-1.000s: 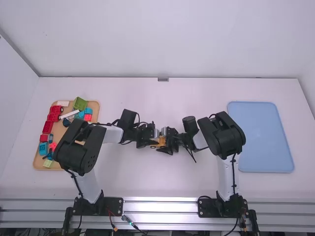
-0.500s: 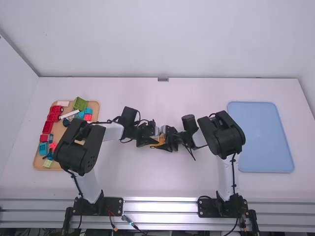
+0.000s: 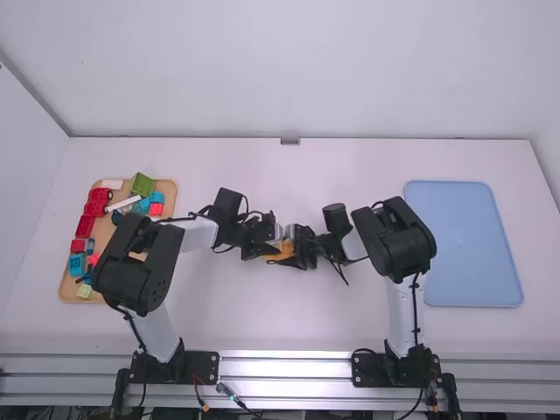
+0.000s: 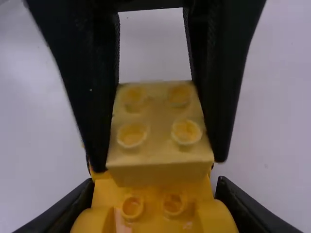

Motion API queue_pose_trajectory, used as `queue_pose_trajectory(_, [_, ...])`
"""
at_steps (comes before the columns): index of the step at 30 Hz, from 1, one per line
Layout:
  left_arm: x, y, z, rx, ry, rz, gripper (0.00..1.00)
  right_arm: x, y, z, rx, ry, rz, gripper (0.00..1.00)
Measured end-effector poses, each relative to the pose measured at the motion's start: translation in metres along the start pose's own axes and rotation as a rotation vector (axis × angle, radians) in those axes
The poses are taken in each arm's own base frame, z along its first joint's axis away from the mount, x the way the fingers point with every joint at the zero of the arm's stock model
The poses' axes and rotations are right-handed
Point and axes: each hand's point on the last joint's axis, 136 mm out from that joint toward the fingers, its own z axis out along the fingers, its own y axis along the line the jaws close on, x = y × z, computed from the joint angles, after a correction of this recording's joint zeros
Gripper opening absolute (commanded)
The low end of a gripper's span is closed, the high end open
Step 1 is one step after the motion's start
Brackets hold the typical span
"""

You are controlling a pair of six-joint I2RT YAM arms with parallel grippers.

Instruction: Assemble lego blocks to make yellow taxi

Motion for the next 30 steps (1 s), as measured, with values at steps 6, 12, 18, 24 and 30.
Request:
queue_pose_trajectory(6, [0.0036, -0.0004, -0.0021, -0.005, -0.007, -0.009, 0.02, 0.0023, -0.0025, -0.006, 0.01, -0.006, 0.005, 0.52])
queue_pose_trajectory(12, [0.0023, -0.0031, -0.0002, -0.006, -0.027, 0.009, 0.02, 0.0025, -0.0024, -0.0061, 0.01, -0.006, 0.009, 0.53])
queue_pose_trajectory(18, [0.0043, -0.0047, 0.0023, -0.024, -0.035, 0.035, 0.02, 0.0024, -0.0025, -0.0061, 0.011, -0.006, 0.011, 0.53])
queue_pose_trajectory(24, [0.0056, -0.0048, 0.0034, -0.047, -0.05, 0.055, 0.02, 0.0024, -0.0024, -0.0061, 0.01, -0.007, 0.011, 0.53])
queue_pose_trajectory(30, [0.0048, -0.0042, 0.0037, -0.051, -0.054, 0.034, 0.02, 0.0023, -0.0025, -0.0061, 0.01, -0.007, 0.013, 0.53])
